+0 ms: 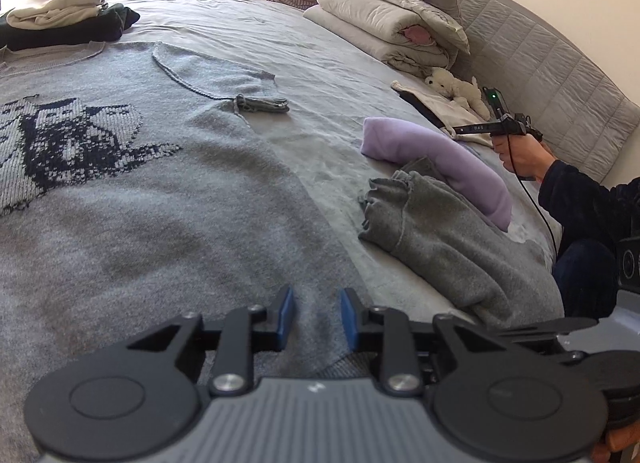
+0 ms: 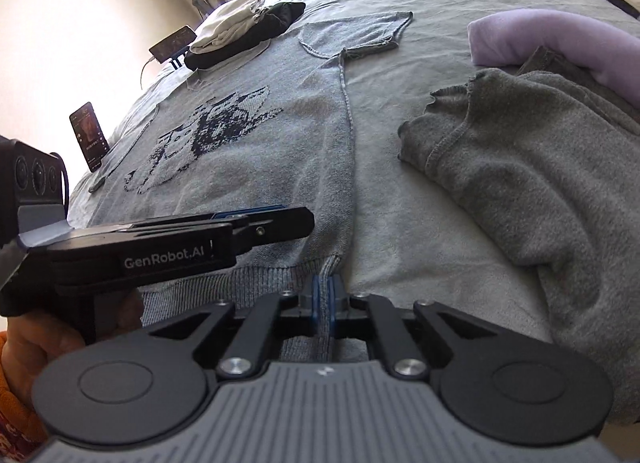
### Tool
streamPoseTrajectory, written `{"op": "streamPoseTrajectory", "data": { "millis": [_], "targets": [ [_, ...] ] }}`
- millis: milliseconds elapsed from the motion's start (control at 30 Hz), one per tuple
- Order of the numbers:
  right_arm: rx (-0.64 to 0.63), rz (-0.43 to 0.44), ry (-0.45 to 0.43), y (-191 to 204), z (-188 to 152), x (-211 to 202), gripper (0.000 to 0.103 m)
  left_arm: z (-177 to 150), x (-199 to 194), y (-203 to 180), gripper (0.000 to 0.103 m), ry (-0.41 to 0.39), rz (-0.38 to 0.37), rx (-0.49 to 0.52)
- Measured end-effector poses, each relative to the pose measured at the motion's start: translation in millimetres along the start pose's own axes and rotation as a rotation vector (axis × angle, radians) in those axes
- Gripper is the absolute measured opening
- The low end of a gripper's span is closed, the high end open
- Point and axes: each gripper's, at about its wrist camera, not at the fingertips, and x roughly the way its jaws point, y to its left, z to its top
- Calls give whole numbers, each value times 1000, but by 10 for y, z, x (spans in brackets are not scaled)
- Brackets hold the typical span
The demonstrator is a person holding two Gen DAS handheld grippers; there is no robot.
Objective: Fold clothes
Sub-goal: 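Open the right gripper and move both grippers to the sweater hem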
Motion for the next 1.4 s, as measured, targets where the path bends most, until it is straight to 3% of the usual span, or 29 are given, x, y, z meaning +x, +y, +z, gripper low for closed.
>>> {"op": "streamPoseTrajectory", "data": {
  "millis": [167, 200, 400, 467, 600, 1000, 1167, 1300, 1367, 1400],
  "targets": [
    [-52, -86, -67, 110, 27, -295, 5, -39, 11, -96, 27, 58, -47, 46],
    [-47, -104, -72, 92, 42, -319, 16, -65, 24, -124, 27, 68, -49, 63],
    [-1, -106, -37, -44, 7, -259, 17, -154, -273, -104, 29, 47, -49, 89],
    [-5, -102, -18, -29, -31, -225, 20, -187, -460, -3, 32, 28, 2, 81],
    [-22, -99, -1, 36, -83, -160, 38, -321, -866, 330, 37, -6, 144, 7],
    [-65, -119, 14, 232, -183, -93, 49, -831, -2017, 1179, 44, -127, 500, -217],
    [-27, -121, 12, 188, -171, -85, 49, -1031, -2419, 1474, 46, -156, 571, -341],
    [-23, -134, 18, 189, -160, -39, 49, -1135, -2463, 1612, 43, -142, 519, -410],
    [-25, -143, 22, 204, -175, -3, 49, -1156, -2423, 1602, 32, -135, 510, -410],
    [-29, -147, 19, 210, -182, 8, 43, -1160, -2395, 1582, 29, -127, 502, -403]
  ]
}}
